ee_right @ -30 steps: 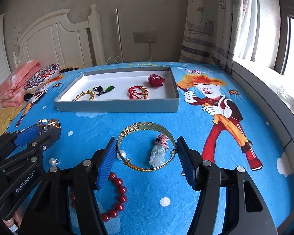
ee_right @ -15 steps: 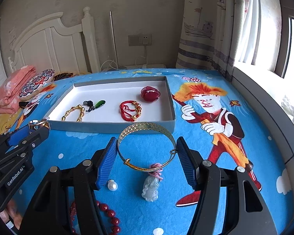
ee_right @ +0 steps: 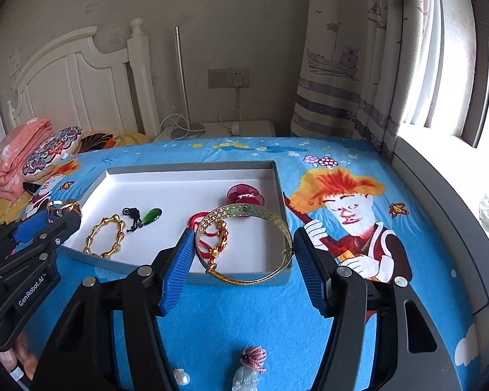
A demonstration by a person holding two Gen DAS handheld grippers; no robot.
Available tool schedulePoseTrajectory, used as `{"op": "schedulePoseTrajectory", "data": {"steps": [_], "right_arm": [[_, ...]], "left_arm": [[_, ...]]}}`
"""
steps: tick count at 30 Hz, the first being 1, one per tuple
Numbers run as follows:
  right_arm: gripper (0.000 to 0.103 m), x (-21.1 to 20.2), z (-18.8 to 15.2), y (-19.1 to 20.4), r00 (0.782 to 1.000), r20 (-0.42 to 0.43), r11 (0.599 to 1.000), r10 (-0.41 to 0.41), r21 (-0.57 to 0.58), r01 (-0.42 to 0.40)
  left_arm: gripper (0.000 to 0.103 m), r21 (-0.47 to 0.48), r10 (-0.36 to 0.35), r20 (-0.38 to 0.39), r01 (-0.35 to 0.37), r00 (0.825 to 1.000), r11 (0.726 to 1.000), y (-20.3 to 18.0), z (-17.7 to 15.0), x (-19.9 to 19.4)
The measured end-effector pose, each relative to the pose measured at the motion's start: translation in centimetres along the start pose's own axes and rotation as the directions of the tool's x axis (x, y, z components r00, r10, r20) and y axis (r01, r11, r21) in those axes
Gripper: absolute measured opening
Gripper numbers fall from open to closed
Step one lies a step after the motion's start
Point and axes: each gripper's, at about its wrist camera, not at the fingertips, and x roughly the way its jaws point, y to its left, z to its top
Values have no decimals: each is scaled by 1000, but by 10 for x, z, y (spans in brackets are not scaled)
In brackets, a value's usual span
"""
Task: Organize jewelry
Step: 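Carry the flower ring and bangle into the white tray and open both tools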
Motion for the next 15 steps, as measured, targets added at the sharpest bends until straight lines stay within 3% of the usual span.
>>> {"op": "schedulePoseTrajectory", "data": {"steps": [10, 15], "right_arm": [[58, 37, 14, 1, 1000, -15, 1000, -17, -3, 17], [58, 52, 14, 1, 999, -27, 1000, -22, 3, 22]], "left_arm": [[37, -10, 15, -56, -15, 998, 1000, 6, 13, 50], [32, -9, 19, -71, -19, 997, 1000, 8, 15, 67]]}}
